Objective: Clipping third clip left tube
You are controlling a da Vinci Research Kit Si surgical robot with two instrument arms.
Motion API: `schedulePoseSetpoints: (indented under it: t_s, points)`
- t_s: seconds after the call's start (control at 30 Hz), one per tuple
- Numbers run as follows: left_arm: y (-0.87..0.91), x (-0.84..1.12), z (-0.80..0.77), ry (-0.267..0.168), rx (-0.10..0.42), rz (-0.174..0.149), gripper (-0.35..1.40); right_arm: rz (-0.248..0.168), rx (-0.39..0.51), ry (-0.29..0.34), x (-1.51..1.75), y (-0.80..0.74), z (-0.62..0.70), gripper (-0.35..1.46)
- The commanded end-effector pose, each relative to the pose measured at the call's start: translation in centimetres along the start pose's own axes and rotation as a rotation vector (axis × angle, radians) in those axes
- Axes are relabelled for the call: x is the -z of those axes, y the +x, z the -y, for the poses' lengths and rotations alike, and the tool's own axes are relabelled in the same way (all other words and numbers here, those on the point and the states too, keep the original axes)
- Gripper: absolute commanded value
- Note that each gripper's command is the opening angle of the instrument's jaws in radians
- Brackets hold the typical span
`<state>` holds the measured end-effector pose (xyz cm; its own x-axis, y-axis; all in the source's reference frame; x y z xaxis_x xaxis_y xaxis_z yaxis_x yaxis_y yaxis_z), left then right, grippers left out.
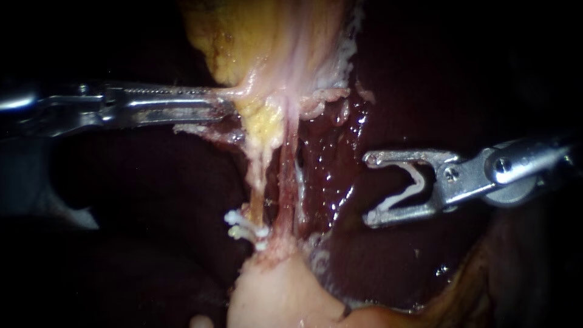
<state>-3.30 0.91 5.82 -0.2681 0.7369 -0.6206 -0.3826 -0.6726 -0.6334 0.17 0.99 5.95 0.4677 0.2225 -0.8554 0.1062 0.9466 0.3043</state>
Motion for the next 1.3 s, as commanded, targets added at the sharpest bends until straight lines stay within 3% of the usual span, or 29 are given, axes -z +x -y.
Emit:
schedulePoseSetpoints:
  t_s: [0.03, 0.23, 0.37, 0.63, 0.83, 1.07, 1.3]
  points:
    - [0.0, 0.01, 0.0, 0.0, 0.0, 0.0, -0.35, 0.0, 0.0, 0.0, 0.0, 0.0, 0.0, 0.5]
    - [0.05, 0.09, 0.02, -0.008, 0.002, 0.002, -0.35, 0.0, 0.0, 0.0, 0.0, 0.0, 0.0, 0.5]
    - [0.18, 0.26, 0.07, -0.012, 0.008, 0.006, -0.35, 0.0, 0.0, 0.0, 0.0, 0.0, 0.0, 0.5]
    - [0.57, 0.83, 0.17, 0.011, 0.037, -0.044, -0.35, -0.002, 0.001, 0.003, 0.0, 0.0, 0.0, 0.5]
    - [0.74, 1.09, 0.16, 0.018, 0.055, -0.066, -0.35, -0.002, 0.001, 0.003, 0.01, 0.0, 0.0, 0.5]
    - [0.72, 1.05, 0.1, 0.026, 0.055, -0.068, -0.35, -0.003, -0.017, 0.004, -0.02, 0.03, 0.03, 0.5]
    - [0.65, 0.94, 0.06, 0.028, 0.053, -0.07, -0.35, -0.056, -0.083, 0.037, -0.28, 0.27, 0.16, 0.5]
